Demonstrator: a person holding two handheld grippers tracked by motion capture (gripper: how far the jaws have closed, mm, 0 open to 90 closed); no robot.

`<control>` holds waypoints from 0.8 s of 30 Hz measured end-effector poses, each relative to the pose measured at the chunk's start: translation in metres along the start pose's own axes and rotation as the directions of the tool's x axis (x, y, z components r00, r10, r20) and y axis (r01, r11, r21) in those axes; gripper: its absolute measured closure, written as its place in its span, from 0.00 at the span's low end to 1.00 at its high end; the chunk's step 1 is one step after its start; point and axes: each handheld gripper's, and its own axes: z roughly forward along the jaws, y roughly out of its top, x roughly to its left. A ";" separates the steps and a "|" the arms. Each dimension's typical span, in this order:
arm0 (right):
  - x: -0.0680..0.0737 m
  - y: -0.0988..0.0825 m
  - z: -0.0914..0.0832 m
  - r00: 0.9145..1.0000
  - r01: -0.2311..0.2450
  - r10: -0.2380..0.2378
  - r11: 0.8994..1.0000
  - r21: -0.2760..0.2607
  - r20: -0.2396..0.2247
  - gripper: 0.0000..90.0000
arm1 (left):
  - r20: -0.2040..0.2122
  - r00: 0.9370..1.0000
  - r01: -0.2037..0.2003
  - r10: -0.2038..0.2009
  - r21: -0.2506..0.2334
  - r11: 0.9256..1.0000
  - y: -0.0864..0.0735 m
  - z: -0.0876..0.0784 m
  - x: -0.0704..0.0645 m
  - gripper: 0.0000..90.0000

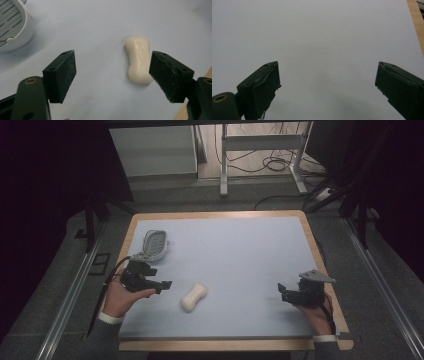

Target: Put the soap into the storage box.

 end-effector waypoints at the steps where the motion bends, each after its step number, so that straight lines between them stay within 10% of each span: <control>1: 0.000 0.000 0.000 1.000 0.002 -0.002 1.000 0.001 0.003 0.06 | -0.001 1.000 -0.005 0.005 0.006 1.000 0.001 0.001 -0.002 0.24; 24: -0.003 -0.002 -0.001 1.000 -0.006 0.006 1.000 0.005 0.004 0.06 | -0.018 0.997 -0.076 0.079 0.132 0.988 0.016 0.044 -0.043 0.24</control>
